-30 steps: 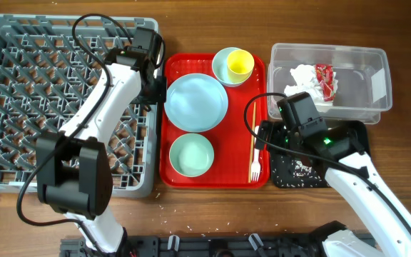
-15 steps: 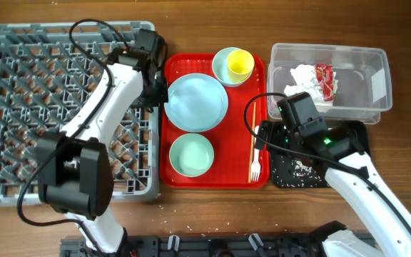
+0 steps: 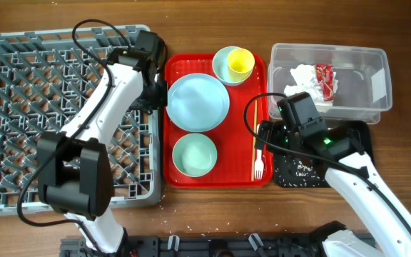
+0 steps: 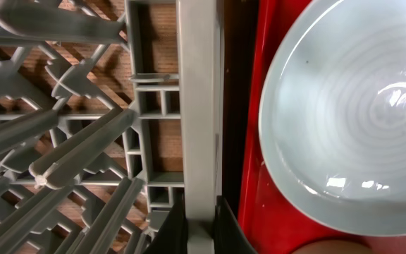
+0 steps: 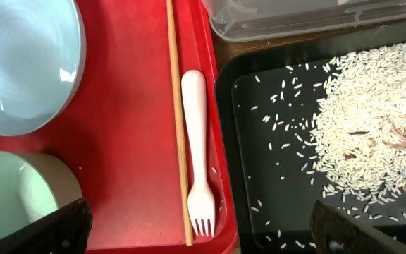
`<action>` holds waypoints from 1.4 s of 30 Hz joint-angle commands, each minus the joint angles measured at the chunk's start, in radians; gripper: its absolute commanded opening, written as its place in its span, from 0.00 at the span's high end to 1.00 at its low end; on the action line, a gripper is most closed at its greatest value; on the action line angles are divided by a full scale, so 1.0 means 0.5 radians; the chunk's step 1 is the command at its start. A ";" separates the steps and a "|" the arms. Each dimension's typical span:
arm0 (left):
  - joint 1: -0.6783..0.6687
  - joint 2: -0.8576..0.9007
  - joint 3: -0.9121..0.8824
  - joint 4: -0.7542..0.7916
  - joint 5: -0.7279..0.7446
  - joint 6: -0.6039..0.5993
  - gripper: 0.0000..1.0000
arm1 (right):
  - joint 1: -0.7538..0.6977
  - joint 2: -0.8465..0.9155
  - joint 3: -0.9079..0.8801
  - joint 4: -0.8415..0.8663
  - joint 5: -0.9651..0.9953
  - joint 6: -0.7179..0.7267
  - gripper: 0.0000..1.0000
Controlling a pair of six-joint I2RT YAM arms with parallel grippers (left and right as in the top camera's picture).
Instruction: Sort waste into correct bins and load items into the dishwasher rack
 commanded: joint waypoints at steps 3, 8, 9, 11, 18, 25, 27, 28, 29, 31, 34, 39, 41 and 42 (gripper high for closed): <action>0.002 0.023 -0.036 -0.056 -0.021 0.197 0.96 | -0.009 0.005 0.023 0.002 0.024 0.008 0.00; 0.002 0.023 -0.063 -0.063 -0.029 0.303 0.96 | -0.009 0.005 0.023 0.002 0.024 0.008 0.00; 0.002 0.023 -0.092 -0.028 -0.029 0.351 0.96 | -0.009 0.005 0.023 0.002 0.024 0.008 0.00; 0.002 0.023 -0.146 0.071 -0.029 0.374 0.96 | -0.009 0.005 0.023 0.002 0.024 0.008 0.00; 0.002 0.023 -0.219 0.272 -0.029 0.405 0.96 | -0.009 0.005 0.023 0.002 0.024 0.008 0.00; 0.002 0.023 -0.219 0.323 -0.028 0.468 0.96 | -0.009 0.005 0.023 0.002 0.024 0.008 0.00; 0.001 0.023 -0.219 0.323 -0.027 0.542 0.96 | -0.009 0.005 0.023 0.002 0.024 0.008 0.00; 0.002 0.023 -0.220 0.323 -0.027 0.547 0.96 | -0.009 0.005 0.023 0.002 0.024 0.008 0.00; 0.002 0.023 -0.220 0.323 -0.027 0.549 0.96 | -0.009 0.005 0.023 0.002 0.024 0.008 0.00; -0.004 0.023 -0.220 0.324 0.006 0.608 0.96 | -0.009 0.005 0.023 0.002 0.024 0.008 0.00; -0.012 0.023 -0.220 0.346 0.033 0.622 0.96 | -0.009 0.005 0.023 0.002 0.024 0.008 0.00; -0.016 0.023 -0.224 0.363 0.071 0.629 0.96 | -0.009 0.005 0.023 0.002 0.024 0.008 0.00; -0.020 0.023 -0.227 0.363 0.078 0.627 0.96 | -0.009 0.005 0.023 0.002 0.024 0.008 0.00; -0.024 0.023 -0.228 0.363 0.077 0.613 0.96 | -0.009 0.005 0.023 0.002 0.024 0.008 0.00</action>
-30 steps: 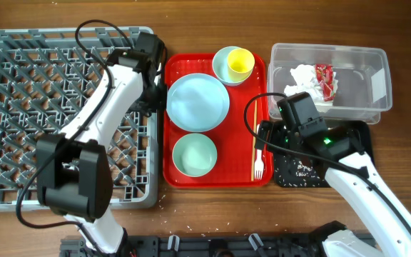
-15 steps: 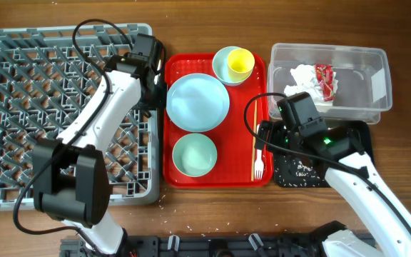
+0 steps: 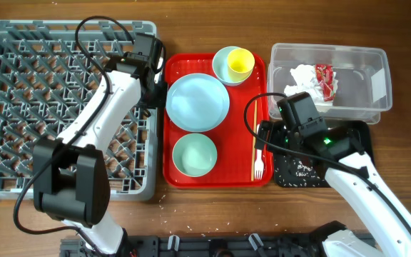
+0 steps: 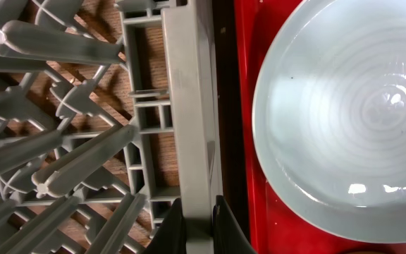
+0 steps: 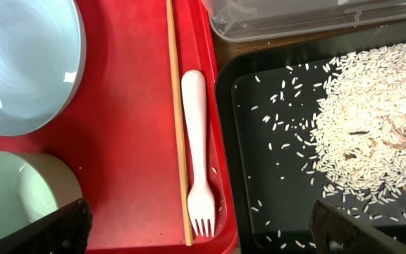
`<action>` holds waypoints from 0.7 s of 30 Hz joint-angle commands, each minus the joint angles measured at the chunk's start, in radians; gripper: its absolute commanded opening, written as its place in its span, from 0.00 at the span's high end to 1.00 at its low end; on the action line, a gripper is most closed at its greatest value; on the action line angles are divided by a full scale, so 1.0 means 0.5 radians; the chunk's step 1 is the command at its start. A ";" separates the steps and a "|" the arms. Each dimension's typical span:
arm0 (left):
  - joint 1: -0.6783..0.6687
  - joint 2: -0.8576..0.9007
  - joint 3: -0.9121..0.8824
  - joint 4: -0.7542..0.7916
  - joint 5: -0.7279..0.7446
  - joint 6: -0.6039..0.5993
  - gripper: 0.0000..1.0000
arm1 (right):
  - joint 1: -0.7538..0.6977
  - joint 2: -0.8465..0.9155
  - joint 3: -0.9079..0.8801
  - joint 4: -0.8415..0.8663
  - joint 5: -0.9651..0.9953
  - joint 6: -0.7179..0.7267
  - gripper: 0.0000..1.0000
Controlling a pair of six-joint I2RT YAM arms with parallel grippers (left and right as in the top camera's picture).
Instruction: Sort waste into correct bins and load items into the dishwasher rack
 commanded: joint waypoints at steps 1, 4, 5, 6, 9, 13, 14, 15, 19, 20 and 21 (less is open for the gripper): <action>-0.025 0.117 -0.065 0.067 0.085 0.283 0.96 | -0.008 0.005 0.023 0.002 0.024 0.008 0.00; -0.027 0.117 -0.065 0.066 0.087 0.105 0.96 | -0.008 0.005 0.023 0.002 0.024 0.007 0.00; -0.029 0.117 -0.065 0.066 0.094 0.072 0.96 | -0.008 0.005 0.023 0.002 0.024 0.007 0.00; -0.035 0.117 -0.065 0.066 0.138 0.072 0.96 | -0.008 0.005 0.023 0.002 0.024 0.007 0.00; -0.063 0.117 -0.065 0.066 0.167 0.072 0.96 | -0.008 0.005 0.023 0.002 0.024 0.008 0.00; -0.101 0.117 -0.066 0.065 0.167 0.072 0.96 | -0.008 0.005 0.023 0.002 0.024 0.008 0.00; -0.109 0.117 -0.066 0.064 0.167 0.072 0.96 | -0.008 0.005 0.023 0.002 0.024 0.008 0.00; -0.122 0.117 -0.066 0.063 0.167 0.072 0.96 | -0.008 0.005 0.023 0.002 0.024 0.008 0.00; -0.133 0.117 -0.066 0.060 0.163 -0.020 0.96 | -0.008 0.005 0.023 0.002 0.024 0.007 0.00; -0.133 0.117 -0.066 0.060 0.160 -0.025 0.96 | -0.008 0.005 0.023 0.002 0.024 0.008 0.00; -0.133 0.117 -0.065 0.060 0.159 -0.025 0.96 | -0.008 0.005 0.023 0.002 0.024 0.008 0.00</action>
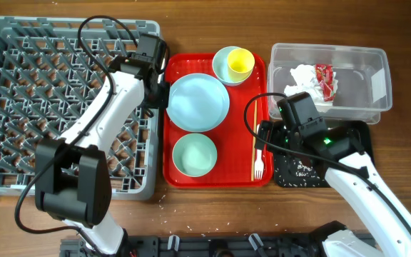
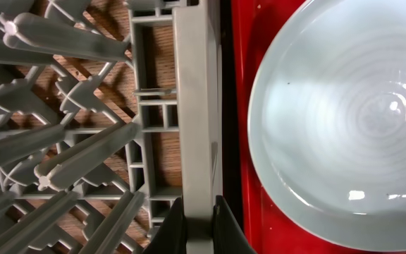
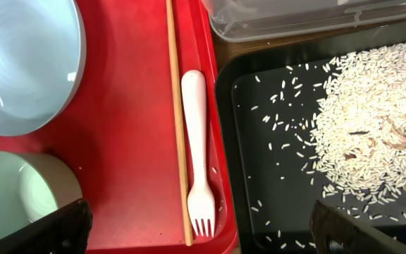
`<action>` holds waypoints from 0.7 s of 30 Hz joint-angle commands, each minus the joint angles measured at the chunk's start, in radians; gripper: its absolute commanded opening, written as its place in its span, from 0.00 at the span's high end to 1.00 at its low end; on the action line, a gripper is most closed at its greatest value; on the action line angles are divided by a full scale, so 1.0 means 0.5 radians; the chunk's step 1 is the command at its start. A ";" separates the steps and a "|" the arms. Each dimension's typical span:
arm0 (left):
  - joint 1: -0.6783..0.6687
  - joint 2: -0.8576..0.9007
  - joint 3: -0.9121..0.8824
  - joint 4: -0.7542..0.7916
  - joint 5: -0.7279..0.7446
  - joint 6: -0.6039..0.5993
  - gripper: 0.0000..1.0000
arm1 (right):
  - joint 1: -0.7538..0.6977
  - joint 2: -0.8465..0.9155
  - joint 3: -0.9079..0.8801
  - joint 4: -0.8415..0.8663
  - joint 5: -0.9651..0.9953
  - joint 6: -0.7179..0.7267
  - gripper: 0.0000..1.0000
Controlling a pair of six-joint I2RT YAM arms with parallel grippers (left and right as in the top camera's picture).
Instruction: Sort waste into correct bins and load items into the dishwasher rack
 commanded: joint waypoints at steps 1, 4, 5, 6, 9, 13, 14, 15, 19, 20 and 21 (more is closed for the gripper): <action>-0.086 0.114 -0.063 0.045 0.198 0.054 0.96 | -0.009 0.005 0.023 0.002 0.024 0.007 0.00; -0.081 0.114 -0.063 0.048 0.159 -0.064 0.96 | -0.009 0.005 0.023 0.002 0.024 0.007 0.00; -0.081 0.114 -0.063 0.053 0.159 -0.098 0.96 | -0.009 0.005 0.023 0.002 0.024 0.007 0.00; -0.081 0.114 -0.063 0.056 0.160 -0.132 0.96 | -0.009 0.005 0.023 0.002 0.024 0.008 0.00; -0.081 0.114 -0.063 0.056 0.161 -0.199 0.96 | -0.009 0.005 0.023 0.002 0.024 0.007 0.00; -0.081 0.114 -0.063 0.050 0.153 -0.198 0.96 | -0.009 0.005 0.023 0.002 0.024 0.007 0.00; -0.081 0.114 -0.063 0.046 0.153 -0.198 0.96 | -0.008 0.005 0.023 0.002 0.024 0.007 0.00; -0.081 0.114 -0.063 0.042 0.153 -0.198 0.96 | -0.009 0.005 0.023 0.002 0.024 0.007 0.00; -0.081 0.106 -0.052 0.034 0.116 -0.198 0.55 | -0.009 0.005 0.023 0.002 0.024 0.007 0.00; -0.076 0.089 -0.025 0.018 0.105 -0.198 0.51 | -0.009 0.005 0.023 0.002 0.024 0.007 0.00; -0.063 0.053 0.024 -0.014 0.107 -0.198 0.49 | -0.009 0.005 0.023 0.002 0.024 0.007 0.00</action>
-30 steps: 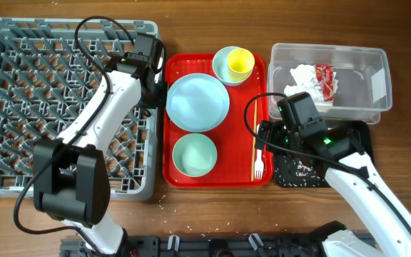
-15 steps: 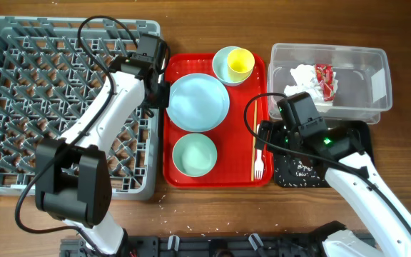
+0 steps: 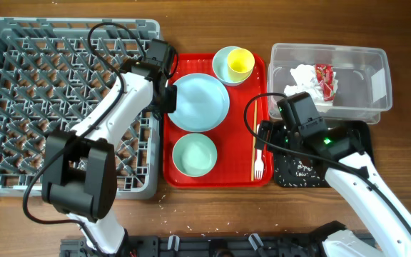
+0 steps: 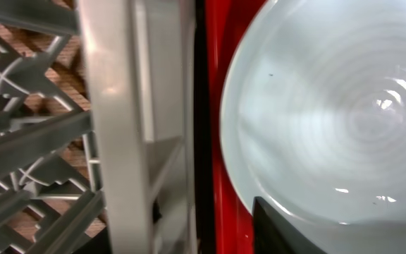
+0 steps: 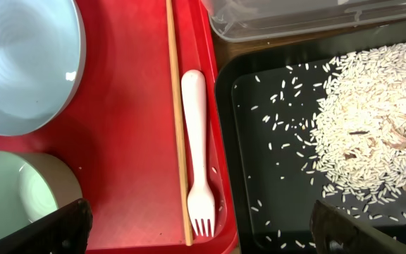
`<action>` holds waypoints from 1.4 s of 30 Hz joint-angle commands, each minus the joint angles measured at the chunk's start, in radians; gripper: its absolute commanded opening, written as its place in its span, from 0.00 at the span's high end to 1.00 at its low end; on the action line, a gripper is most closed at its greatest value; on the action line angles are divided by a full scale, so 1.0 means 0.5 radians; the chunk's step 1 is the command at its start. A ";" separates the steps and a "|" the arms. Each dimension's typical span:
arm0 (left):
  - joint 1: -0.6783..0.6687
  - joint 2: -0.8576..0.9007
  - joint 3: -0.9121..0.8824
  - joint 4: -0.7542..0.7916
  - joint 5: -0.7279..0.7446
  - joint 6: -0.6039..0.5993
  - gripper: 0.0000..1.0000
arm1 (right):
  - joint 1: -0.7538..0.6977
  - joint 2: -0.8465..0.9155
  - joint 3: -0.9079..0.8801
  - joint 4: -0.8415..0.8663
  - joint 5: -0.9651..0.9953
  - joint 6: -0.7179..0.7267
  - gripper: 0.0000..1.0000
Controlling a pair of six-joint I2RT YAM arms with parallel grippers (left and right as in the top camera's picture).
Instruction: Sort waste into correct bins and load items into the dishwasher rack
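Note:
The grey dishwasher rack [image 3: 63, 107] fills the table's left. My left gripper [image 3: 168, 98] sits at its right wall [image 4: 111, 141], open, straddling that wall and the red tray's rim [image 4: 213, 141]; one finger [image 4: 280, 229] lies over the edge of the light blue plate [image 4: 316, 106]. The tray [image 3: 245, 93] also holds a green bowl [image 3: 195, 153], a small bowl with a yellow cup [image 3: 240, 63], a chopstick [image 5: 177, 120] and a white fork [image 5: 197, 148]. My right gripper [image 5: 203, 240] hangs open above the fork end of the tray.
A clear bin [image 3: 355, 61] with crumpled paper and a red wrapper stands at the back right. In front of it a black tray [image 5: 273, 176] holds a heap of rice [image 5: 372, 127]. Rice grains lie on the wood near the front edge.
My left gripper has opened and let go of the rack's right wall, and has shifted a little right toward the plate. The rack and the right arm have not moved.
My left gripper was shut on the rack's right wall while the rack lay skewed and low on the table. At the following moments the rack stood further back and squarer, still gripped. Now the gripper is open beside the wall. The right gripper stayed open throughout.

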 commanded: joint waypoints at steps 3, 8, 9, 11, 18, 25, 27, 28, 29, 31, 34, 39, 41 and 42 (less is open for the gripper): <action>0.034 -0.156 0.179 -0.130 0.061 -0.024 0.44 | -0.009 0.005 0.023 0.002 0.024 0.008 0.00; 0.055 -0.530 0.268 -0.316 0.054 -0.236 0.39 | -0.009 0.005 0.023 0.002 0.024 0.008 0.00; 0.055 -0.583 0.267 -0.376 0.055 -0.246 0.39 | -0.009 0.005 0.023 0.002 0.024 0.008 0.00; 0.055 -0.681 0.267 -0.603 0.054 -0.249 0.33 | -0.009 0.005 0.023 0.001 0.024 0.008 0.00; 0.055 -0.688 -0.087 -0.764 0.089 -0.346 0.72 | -0.009 0.005 0.023 0.002 0.024 0.008 0.00; 0.055 -0.688 -0.733 -0.279 0.259 -0.344 0.67 | -0.009 0.005 0.023 0.002 0.024 0.008 0.00; 0.055 -0.688 -0.787 -0.240 0.259 -0.344 0.69 | -0.009 0.005 0.023 0.002 0.024 0.008 0.00; 0.055 -0.688 -0.788 -0.242 0.259 -0.344 0.70 | -0.008 0.005 0.023 0.002 0.024 0.008 0.00; 0.054 -0.688 -0.788 -0.241 0.260 -0.346 0.71 | -0.009 0.005 0.023 0.002 0.024 0.008 0.00; 0.053 -0.688 -0.788 -0.241 0.261 -0.345 0.84 | -0.009 0.005 0.023 0.002 0.024 0.008 0.00; 0.051 -0.688 -0.788 -0.243 0.323 -0.345 0.89 | -0.008 0.005 0.023 0.002 0.024 0.008 0.01; 0.051 -0.688 -0.788 -0.242 0.341 -0.345 0.85 | -0.009 0.005 0.023 0.002 0.024 0.008 0.00; 0.051 -0.688 -0.788 -0.249 0.342 -0.345 0.84 | -0.009 0.005 0.023 0.002 0.024 0.008 0.01; 0.051 -0.688 -0.788 -0.254 0.343 -0.346 0.84 | -0.009 0.005 0.023 0.002 0.024 0.008 0.00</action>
